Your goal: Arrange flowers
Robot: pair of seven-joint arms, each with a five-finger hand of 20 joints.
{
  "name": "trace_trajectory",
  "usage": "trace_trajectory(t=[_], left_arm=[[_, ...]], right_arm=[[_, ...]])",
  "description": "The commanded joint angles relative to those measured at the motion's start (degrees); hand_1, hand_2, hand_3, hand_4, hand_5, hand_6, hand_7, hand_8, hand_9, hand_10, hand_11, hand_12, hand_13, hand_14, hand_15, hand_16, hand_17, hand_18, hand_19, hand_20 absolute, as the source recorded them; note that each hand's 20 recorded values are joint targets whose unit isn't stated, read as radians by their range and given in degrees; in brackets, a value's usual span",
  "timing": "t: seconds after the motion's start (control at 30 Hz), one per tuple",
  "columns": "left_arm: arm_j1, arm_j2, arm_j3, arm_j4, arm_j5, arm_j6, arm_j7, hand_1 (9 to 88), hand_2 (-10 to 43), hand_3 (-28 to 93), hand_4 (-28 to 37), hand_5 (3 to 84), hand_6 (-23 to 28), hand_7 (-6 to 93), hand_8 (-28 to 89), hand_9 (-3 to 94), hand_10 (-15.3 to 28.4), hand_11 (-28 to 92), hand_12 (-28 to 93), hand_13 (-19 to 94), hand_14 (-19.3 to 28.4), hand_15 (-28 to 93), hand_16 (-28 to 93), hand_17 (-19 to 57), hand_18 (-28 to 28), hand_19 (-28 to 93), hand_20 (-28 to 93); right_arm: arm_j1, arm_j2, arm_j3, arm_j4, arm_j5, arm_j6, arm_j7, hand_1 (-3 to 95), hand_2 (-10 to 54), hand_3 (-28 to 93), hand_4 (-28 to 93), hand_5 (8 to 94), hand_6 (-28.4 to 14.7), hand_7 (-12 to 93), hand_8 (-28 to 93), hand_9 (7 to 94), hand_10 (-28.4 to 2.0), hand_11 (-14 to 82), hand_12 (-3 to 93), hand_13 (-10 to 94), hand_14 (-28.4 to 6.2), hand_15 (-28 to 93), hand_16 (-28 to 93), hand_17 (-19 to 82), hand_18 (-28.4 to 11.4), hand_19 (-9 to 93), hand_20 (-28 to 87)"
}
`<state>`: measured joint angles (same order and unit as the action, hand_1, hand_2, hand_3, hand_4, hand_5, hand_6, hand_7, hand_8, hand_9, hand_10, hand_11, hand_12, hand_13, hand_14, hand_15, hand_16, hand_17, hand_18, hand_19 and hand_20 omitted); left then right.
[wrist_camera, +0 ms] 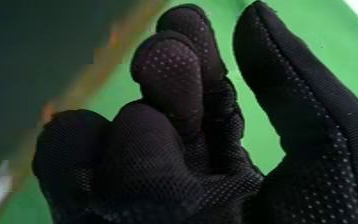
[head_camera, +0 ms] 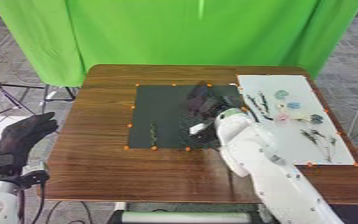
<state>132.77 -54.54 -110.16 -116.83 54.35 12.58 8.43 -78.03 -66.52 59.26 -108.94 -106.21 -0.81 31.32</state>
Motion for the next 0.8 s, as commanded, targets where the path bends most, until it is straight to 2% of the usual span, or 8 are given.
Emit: trace_trajectory(t=[0.03, 0.1, 0.23, 0.33, 0.6, 0.67, 0.73, 0.8], left_arm=[[0.33, -1.15, 0.32, 0.12, 0.25, -1.20, -1.00, 24.7, 0.1, 64, -21.1, 48.6, 5.0, 14.0, -6, 47.0, 14.2, 24, 15, 37, 18.7, 23, 3, 4.3, 16.1, 13, 18], [0.31, -1.24, 0.71, 0.32, 0.34, -1.41, -0.91, 24.9, -0.1, 64, -21.0, 48.6, 5.0, 13.9, -6, 47.0, 14.2, 24, 15, 37, 18.7, 23, 3, 4.2, 16.1, 13, 18], [1.12, -1.86, 0.86, -0.11, 0.37, -1.35, -1.06, 25.0, -0.2, 64, -20.7, 48.6, 5.0, 13.9, -6, 47.0, 14.2, 24, 15, 36, 18.7, 22, 4, 4.1, 16.0, 13, 19], [1.42, -2.32, 1.07, -0.12, 0.59, -1.76, -1.12, 25.1, -0.2, 64, -20.6, 48.6, 5.0, 13.9, -6, 47.0, 14.2, 24, 15, 36, 18.6, 22, 4, 4.0, 16.0, 13, 19], [1.69, -3.32, 1.94, -0.28, 0.89, -2.36, -1.47, 25.2, -0.3, 64, -20.4, 48.5, 4.9, 14.0, -6, 47.1, 14.2, 24, 15, 36, 18.6, 22, 4, 3.9, 15.8, 13, 19], [1.80, -3.55, 1.94, -0.32, 0.99, -2.67, -1.65, 25.2, -0.3, 63, -20.4, 48.5, 5.0, 14.0, -6, 47.0, 14.2, 24, 15, 36, 18.6, 22, 4, 3.9, 15.8, 13, 19], [1.99, -3.75, 1.71, -0.40, 0.98, -2.93, -1.89, 25.2, -0.3, 63, -20.3, 48.5, 5.0, 14.0, -6, 47.0, 14.1, 24, 15, 36, 18.6, 22, 4, 3.8, 15.8, 13, 19], [1.84, -3.73, 1.74, -0.36, 1.00, -3.05, -1.93, 25.2, -0.3, 63, -20.3, 48.4, 4.9, 14.0, -6, 47.0, 14.1, 24, 15, 36, 18.6, 22, 4, 3.8, 15.8, 13, 19]], right_arm=[[-8.76, 13.04, 14.55, -3.75, -5.68, 6.59, 1.94, 41.5, -9.5, 60, -1, 76.0, -4.4, 38, 23, 86.8, -12.2, 50.0, 29.8, 94, -3.3, 65, 30, 75, -9.0, 93, 55], [-11.60, 15.08, 18.23, -4.35, -7.35, 7.55, 3.09, 41.1, -9.5, 60, -2, 75.6, -4.4, 38, 22, 86.6, -12.2, 49.9, 29.8, 94, -3.1, 65, 31, 74, -9.0, 93, 55], [-16.25, 17.39, 24.67, -3.88, -9.25, 7.70, 5.34, 40.8, -9.5, 60, -2, 75.3, -4.4, 38, 22, 86.4, -12.2, 49.9, 29.9, 94, -3.1, 64, 32, 74, -9.0, 93, 55], [-19.16, 18.52, 28.26, -3.22, -10.71, 7.50, 6.43, 40.7, -9.5, 60, -2, 75.3, -4.5, 38, 21, 86.4, -12.2, 49.8, 29.9, 94, -3.1, 64, 32, 74, -9.1, 93, 55], [-27.73, 20.38, 35.59, -3.61, -14.03, 4.89, 8.56, 39.0, -9.5, 61, -2, 75.5, -4.6, 38, 19, 86.1, -12.3, 49.8, 29.8, 94, -3.2, 63, 33, 74, -9.2, 93, 55], [-29.60, 20.93, 36.87, -3.59, -14.40, 3.86, 8.98, 37.9, -9.5, 61, -3, 75.4, -4.5, 38, 16, 86.1, -12.3, 49.9, 29.8, 94, -3.1, 63, 33, 74, -9.2, 93, 55], [-30.81, 21.42, 37.90, -3.23, -14.76, 2.37, 9.50, 35.8, -9.5, 62, -3, 75.4, -4.6, 42, -1, 85.9, -12.4, 49.7, 30.0, 94, -3.2, 62, 34, 74, -9.1, 93, 55], [-32.12, 21.78, 39.62, -3.44, -14.63, -1.33, 10.52, 34.5, -9.5, 62, -3, 75.0, -4.8, 42, -6, 85.5, -12.5, 49.5, 29.9, 94, -3.2, 62, 34, 73, -9.1, 93, 55]])
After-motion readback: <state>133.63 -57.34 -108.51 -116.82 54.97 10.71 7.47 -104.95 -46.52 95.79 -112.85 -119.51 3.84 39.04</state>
